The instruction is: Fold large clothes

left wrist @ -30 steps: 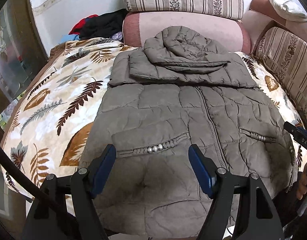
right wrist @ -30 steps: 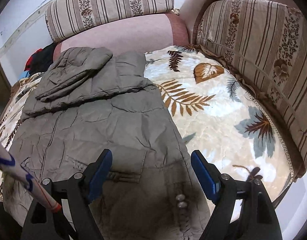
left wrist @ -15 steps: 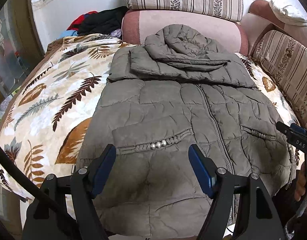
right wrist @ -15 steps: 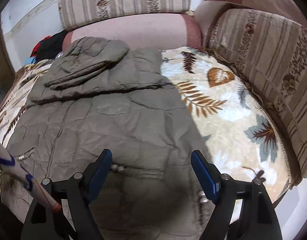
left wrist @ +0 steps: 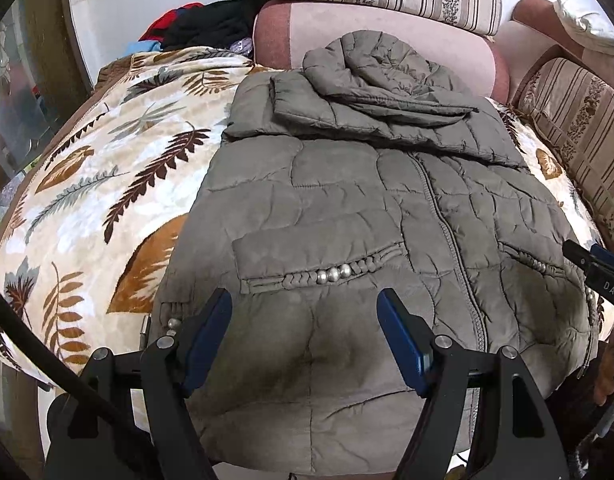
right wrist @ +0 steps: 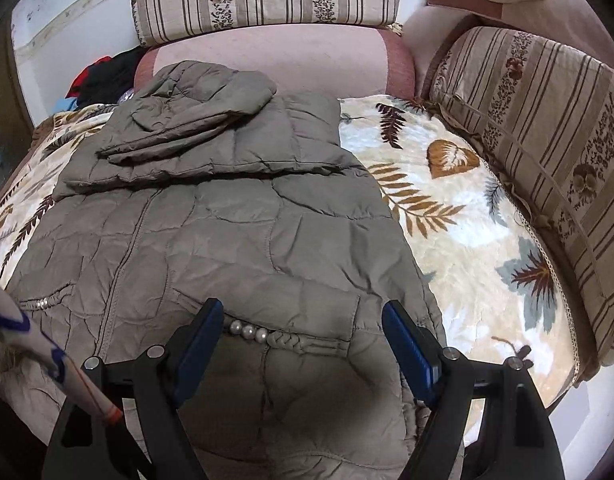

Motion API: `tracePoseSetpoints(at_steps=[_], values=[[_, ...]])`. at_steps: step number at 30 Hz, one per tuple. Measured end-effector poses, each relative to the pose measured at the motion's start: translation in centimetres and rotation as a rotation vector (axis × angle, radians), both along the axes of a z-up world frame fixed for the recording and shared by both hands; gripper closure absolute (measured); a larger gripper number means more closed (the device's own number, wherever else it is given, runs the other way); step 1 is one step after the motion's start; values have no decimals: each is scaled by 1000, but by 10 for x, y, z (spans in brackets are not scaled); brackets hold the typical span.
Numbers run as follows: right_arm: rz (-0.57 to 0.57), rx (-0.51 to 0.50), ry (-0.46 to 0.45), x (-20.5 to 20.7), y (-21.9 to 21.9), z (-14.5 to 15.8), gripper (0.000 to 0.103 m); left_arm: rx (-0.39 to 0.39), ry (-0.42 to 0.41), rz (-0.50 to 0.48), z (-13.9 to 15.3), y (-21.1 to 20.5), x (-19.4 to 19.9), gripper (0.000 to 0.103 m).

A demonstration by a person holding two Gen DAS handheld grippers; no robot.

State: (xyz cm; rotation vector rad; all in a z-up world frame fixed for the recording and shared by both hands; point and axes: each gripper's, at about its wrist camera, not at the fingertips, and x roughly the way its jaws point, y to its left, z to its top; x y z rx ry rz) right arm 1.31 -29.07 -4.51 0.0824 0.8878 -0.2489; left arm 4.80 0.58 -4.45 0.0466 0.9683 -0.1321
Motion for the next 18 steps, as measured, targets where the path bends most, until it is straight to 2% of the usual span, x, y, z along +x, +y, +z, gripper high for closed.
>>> tracePoseSetpoints(at_steps=[18], values=[[-38, 3, 17, 1, -11, -6, 16, 6, 54, 28, -16, 6, 7, 29]])
